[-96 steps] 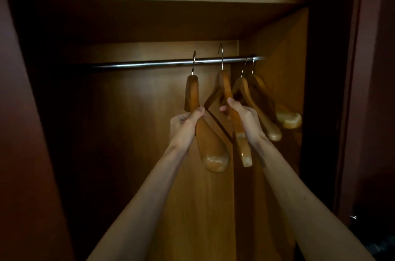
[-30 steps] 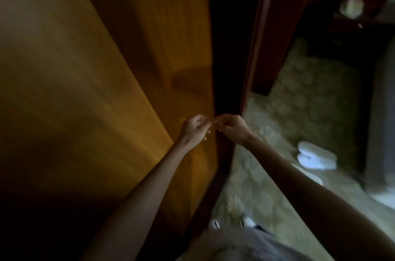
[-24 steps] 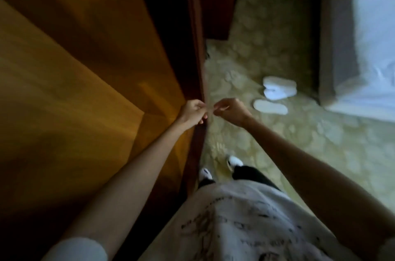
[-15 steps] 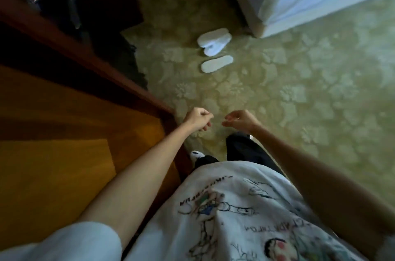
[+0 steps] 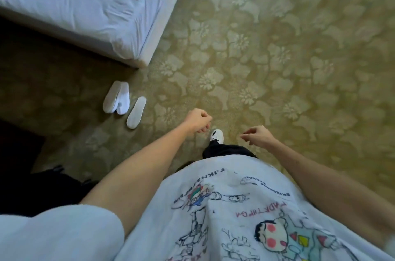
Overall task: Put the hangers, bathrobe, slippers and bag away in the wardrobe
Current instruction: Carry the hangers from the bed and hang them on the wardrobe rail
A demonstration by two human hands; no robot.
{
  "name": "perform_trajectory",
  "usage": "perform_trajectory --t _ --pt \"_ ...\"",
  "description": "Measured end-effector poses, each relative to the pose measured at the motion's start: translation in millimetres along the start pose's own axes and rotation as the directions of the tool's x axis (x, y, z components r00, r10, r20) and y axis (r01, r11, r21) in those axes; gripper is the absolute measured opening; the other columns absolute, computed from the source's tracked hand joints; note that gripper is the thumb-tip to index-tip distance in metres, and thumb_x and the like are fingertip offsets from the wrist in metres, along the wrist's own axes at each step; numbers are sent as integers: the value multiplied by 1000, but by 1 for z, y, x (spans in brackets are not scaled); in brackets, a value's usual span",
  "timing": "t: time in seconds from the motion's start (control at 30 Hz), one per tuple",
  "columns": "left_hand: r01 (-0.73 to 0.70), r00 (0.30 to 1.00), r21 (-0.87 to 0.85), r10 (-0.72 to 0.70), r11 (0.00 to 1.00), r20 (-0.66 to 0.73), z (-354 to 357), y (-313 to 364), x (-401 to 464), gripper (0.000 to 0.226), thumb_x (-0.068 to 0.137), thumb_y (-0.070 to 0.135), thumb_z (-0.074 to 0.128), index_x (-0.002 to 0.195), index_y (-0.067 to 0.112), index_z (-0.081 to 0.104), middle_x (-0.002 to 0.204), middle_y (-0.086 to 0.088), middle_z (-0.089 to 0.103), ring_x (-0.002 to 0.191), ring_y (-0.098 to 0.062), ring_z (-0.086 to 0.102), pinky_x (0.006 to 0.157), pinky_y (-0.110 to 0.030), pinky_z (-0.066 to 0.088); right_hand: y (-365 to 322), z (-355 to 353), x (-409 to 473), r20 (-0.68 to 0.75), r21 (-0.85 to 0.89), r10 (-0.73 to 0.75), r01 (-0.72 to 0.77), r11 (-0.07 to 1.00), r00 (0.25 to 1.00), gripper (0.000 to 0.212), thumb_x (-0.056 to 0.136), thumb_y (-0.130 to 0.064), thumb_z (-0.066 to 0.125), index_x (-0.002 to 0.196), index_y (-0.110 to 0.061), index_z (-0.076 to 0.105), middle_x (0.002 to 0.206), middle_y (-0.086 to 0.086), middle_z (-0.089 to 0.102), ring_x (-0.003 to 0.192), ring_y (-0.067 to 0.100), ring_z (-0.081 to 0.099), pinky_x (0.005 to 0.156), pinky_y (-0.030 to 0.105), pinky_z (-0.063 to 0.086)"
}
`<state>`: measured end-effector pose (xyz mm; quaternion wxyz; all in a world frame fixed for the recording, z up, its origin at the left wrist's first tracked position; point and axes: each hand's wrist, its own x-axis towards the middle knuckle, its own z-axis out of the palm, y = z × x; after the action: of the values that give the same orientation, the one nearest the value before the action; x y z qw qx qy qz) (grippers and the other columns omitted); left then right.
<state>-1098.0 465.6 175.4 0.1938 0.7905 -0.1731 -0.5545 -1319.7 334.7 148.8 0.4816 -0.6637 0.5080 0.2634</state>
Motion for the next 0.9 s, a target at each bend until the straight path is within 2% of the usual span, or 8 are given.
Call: perform_trajectory --t 0.07,0.17,0.3,0.4,0.5,0.7,0.8,0.9 --pt "-34 999 15 34 999 -13 -17 26 20 17 102 19 54 98 10 68 78 -3 72 57 -11 63 48 -20 47 -4 -15 17 0 -4 29 -29 1000 1000 20 91 -23 70 97 -5 76 91 11 77 68 14 64 63 23 53" --pt "-6 999 -34 4 999 -46 -45 46 44 18 103 16 52 103 7 67 82 -6 71 58 -13 62 47 -20 47 -30 -37 41 -17 2 21 -21 1000 1000 20 93 -21 66 98 -5 76 90 10 76 72 16 67 69 27 56" --pt "115 987 -97 -125 989 -104 -81 51 79 18 101 16 55 99 5 69 77 -6 70 57 -15 61 51 -24 49 -97 -79 76 -38 58 -82 84 995 996 20 95 -21 63 101 -6 76 92 8 76 83 19 71 81 33 58" --pt "203 964 -157 -225 967 -144 -107 58 113 16 100 14 56 94 5 68 71 -5 67 55 -15 60 51 -24 47 -156 -121 110 -67 94 -166 171 981 984 16 94 -20 63 101 -12 75 91 6 76 85 20 72 80 33 58" --pt "234 954 -176 -261 956 -149 -139 87 154 15 99 13 56 93 4 67 71 -5 66 56 -15 60 51 -24 48 -220 -172 158 -86 90 -222 229 969 971 11 89 -20 64 92 -17 75 86 4 76 82 20 72 79 33 58" --pt "226 955 -186 -255 956 -149 -222 184 245 18 100 14 56 87 5 67 74 -6 68 53 -14 59 46 -23 46 -336 -282 240 -90 16 -252 255 967 963 16 94 -19 61 100 -12 74 85 2 74 73 14 68 64 21 52" --pt "183 966 -216 -216 959 -140 -263 254 285 17 100 10 55 86 6 64 71 -7 64 45 -11 56 40 -19 42 -370 -339 273 -125 -8 -239 240 971 963 16 95 -20 61 101 -12 74 86 2 75 77 15 69 72 27 57" --pt "112 982 -212 -141 971 -125 -298 329 324 15 100 10 56 93 3 67 73 -8 66 51 -14 57 37 -16 43 -380 -396 301 -178 -22 -185 185 983 966 14 95 -20 62 98 -15 75 88 2 75 84 18 71 78 31 57"
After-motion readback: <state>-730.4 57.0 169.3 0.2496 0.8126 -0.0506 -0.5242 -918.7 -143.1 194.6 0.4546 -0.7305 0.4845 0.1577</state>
